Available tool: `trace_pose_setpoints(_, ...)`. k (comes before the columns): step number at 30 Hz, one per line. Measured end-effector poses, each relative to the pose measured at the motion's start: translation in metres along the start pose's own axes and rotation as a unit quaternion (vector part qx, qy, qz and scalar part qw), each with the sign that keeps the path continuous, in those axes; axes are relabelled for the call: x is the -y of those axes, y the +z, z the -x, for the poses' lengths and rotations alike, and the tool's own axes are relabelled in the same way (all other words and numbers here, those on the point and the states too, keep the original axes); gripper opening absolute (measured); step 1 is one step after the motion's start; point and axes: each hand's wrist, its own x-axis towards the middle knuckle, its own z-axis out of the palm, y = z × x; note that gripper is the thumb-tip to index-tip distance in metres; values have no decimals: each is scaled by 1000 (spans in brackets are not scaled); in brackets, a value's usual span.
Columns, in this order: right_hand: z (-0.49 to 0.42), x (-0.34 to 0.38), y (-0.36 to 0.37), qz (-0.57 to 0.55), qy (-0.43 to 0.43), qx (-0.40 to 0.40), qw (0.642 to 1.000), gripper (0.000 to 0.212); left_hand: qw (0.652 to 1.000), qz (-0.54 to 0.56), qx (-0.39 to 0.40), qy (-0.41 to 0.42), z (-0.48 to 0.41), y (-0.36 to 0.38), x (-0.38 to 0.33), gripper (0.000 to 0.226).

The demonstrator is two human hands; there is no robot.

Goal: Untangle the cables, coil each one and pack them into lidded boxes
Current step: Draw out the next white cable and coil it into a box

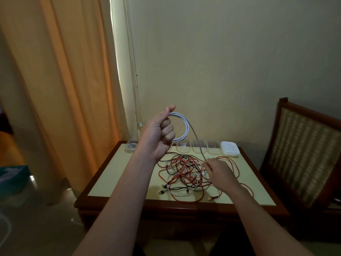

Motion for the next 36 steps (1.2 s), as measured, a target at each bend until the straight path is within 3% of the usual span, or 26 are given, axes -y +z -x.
trace_pose_setpoints(4, -11, -12, -7, -15, 52, -21, 998, 23, 1000, -9, -14, -4, -2, -4, 2, 18)
trace_pose_setpoints(9, -31, 16, -60, -62, 43, -196, 978, 21, 999, -32, -20, 2, -2, -5, 3, 16)
trace_pose_setpoints(12, -44, 32, -93, -105, 16, -337, 935, 21, 998, -55, -26, 12, -2, -2, 5, 15)
trace_pose_setpoints(15, -53, 37, -116, -148, 7, -386, 910, 27, 998, -60, -25, 19, -2, 0, 5, 16)
trace_pose_setpoints(23, -55, 55, -145, -297, -20, -414, 860, 10, 996, -74, -31, 38, 1, 5, 1, 16)
trace_pose_setpoints(28, -45, 61, -154, -235, -16, -361, 902, 13, 997, -61, -29, 35, 1, 5, 0, 16)
trace_pose_setpoints(33, -37, 53, -136, -180, 32, -245, 952, 6, 998, -40, -27, 39, 1, 7, -3, 16)
trace_pose_setpoints(36, -35, 46, -122, -176, 61, -180, 966, 19, 998, -25, -34, 41, 2, 10, -8, 17)
